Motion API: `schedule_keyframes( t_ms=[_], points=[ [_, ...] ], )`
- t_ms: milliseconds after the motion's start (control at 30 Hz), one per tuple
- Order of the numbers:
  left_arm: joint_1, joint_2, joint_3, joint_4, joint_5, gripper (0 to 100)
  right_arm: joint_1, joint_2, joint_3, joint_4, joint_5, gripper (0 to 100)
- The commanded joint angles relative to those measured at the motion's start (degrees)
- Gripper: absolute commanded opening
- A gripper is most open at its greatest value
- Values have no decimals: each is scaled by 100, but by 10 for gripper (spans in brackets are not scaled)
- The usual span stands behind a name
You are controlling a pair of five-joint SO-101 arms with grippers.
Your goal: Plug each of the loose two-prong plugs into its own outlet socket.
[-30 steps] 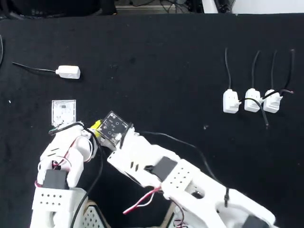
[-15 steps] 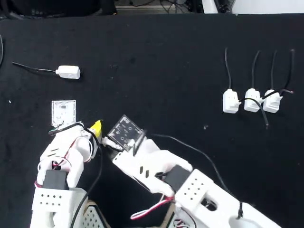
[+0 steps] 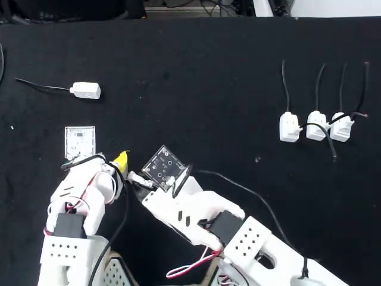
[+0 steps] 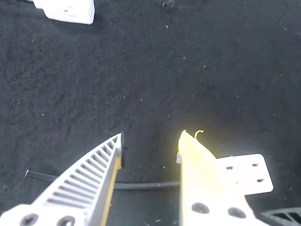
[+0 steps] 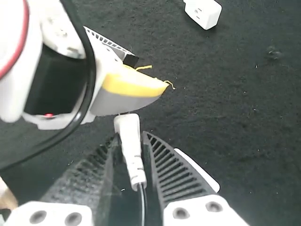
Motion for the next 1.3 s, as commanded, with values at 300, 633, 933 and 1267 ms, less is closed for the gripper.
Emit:
schedule_keyframes(
  t_ms=[300, 633, 933, 1267],
  points=[
    [22, -9, -233, -114, -26, 196, 264, -259, -84, -35, -44, 11],
    [-787, -9, -514, -53, -44, 196, 1486, -251, -136, 334, -26, 11],
    [-892, 0, 48, -105, -62, 195, 2207, -215, -1358, 1618, -26, 11],
    [-901, 0, 66, -70, -62, 192, 2215, 2220, -3152, 2426, 185, 12]
  ],
)
